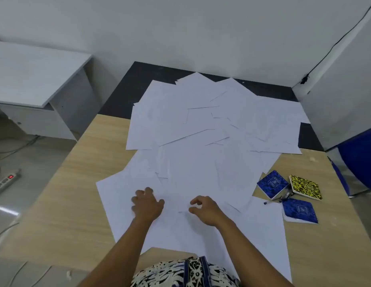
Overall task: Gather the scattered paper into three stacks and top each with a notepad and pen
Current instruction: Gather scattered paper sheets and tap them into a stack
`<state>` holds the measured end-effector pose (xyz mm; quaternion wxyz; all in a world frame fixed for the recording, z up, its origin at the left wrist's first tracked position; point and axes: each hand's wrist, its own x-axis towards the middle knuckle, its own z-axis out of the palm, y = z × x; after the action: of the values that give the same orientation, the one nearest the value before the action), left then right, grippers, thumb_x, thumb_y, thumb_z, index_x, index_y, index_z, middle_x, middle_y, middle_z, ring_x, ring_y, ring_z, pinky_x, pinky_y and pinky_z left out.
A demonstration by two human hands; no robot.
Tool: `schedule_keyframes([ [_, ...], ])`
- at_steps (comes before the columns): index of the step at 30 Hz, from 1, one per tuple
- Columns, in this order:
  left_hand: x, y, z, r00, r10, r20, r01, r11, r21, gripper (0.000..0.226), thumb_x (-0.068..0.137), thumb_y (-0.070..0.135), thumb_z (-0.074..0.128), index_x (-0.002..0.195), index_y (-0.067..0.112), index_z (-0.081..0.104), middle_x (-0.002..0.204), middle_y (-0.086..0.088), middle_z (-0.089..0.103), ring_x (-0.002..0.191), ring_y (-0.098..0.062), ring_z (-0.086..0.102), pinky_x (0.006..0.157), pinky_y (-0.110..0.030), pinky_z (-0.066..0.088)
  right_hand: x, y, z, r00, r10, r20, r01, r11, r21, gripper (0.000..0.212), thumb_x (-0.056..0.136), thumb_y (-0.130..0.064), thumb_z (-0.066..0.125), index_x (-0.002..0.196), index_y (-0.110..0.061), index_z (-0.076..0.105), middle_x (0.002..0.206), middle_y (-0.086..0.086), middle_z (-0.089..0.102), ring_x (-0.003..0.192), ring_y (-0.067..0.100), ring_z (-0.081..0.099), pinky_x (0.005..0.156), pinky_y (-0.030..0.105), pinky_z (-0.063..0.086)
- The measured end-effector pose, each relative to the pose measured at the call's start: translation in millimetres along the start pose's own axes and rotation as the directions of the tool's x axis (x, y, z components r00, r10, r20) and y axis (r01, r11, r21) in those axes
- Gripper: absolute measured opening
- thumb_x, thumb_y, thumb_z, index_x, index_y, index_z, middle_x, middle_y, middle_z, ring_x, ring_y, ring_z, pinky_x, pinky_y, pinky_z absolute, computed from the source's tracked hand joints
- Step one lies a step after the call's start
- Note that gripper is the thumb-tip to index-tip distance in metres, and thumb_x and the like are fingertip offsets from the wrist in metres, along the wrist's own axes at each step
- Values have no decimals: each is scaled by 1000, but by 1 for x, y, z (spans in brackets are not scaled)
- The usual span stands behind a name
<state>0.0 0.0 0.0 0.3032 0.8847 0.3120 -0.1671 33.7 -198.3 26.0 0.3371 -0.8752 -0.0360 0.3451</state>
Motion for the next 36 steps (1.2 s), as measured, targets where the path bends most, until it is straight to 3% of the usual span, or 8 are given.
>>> schedule_keyframes([
  [5, 5, -17, -3, 943, -333, 0, 333, 942, -51, 115, 77, 60, 67, 152, 16, -8, 155, -22, -23, 141, -49, -15, 114, -59, 6, 15, -8, 1, 994, 59, -87, -69, 991, -114, 52, 91, -34, 58, 139, -25, 40, 151, 5, 23, 135, 28, 29, 108, 37, 33],
  [8, 15, -23, 0, 948, -317, 30, 318, 947, -41, 114, 78, 61, 66, 152, 17, -9, 156, -20, -22, 141, -52, -14, 114, -59, 8, 22, -10, 6, 993, 120, -8, -117, 958, -263, 77, 91, -42, 57, 153, -30, 12, 161, -1, -5, 146, 32, 4, 116, 48, 18],
  [12, 21, -19, 0, 978, -206, -22, 205, 978, -45, 94, 87, 51, 60, 152, 15, 2, 159, -15, -6, 144, -45, -1, 114, -54, 17, 26, -11, 24, 980, 162, 113, -111, 924, -365, 86, 91, -49, 55, 153, -32, -2, 161, -3, -15, 147, 32, -12, 116, 54, 5],
  [17, 31, -19, -6, 978, -35, -208, -21, 964, -265, 71, 84, 31, 69, 142, 10, 34, 151, -14, 25, 133, -35, 36, 103, -49, 36, 30, -6, 30, 993, 105, -49, -116, 893, -435, 70, 92, -50, 49, 151, -31, 17, 160, -2, 11, 144, 28, 16, 114, 51, 11],
  [20, 31, -19, -6, 947, -175, -270, 103, 960, -260, 81, 78, 37, 74, 143, 11, 33, 152, -18, 21, 138, -39, 24, 108, -53, 27, 31, -3, 23, 977, 117, -181, -174, 924, -341, 60, 93, -47, 49, 146, -29, 27, 151, 3, 28, 135, 25, 31, 109, 44, 24],
  [27, 26, -27, -8, 898, -429, -100, 396, 886, -242, 120, 62, 42, 87, 148, 13, 8, 155, -20, -5, 143, -37, 6, 108, -55, 23, 30, 9, 20, 892, 294, -344, -377, 903, -206, 72, 90, -47, 54, 148, -21, 19, 156, 11, 11, 140, 32, 19, 108, 45, 28],
  [32, 25, -28, -12, 865, -481, -141, 433, 858, -276, 113, 58, 30, 91, 142, 10, 17, 143, -23, 22, 130, -40, 28, 102, -54, 34, 26, 21, 14, 887, 307, -346, -393, 894, -214, 80, 83, -52, 62, 144, -20, 22, 146, 11, 23, 132, 31, 29, 102, 44, 33],
  [36, 17, -29, -8, 892, -406, -199, 298, 858, -419, 80, 75, 16, 78, 135, 2, 27, 125, -21, 54, 112, -40, 55, 94, -49, 43, 23, 30, 8, 874, 342, -347, -404, 906, -124, 88, 78, -51, 70, 144, -18, 21, 138, 11, 28, 123, 31, 43, 99, 44, 39],
])
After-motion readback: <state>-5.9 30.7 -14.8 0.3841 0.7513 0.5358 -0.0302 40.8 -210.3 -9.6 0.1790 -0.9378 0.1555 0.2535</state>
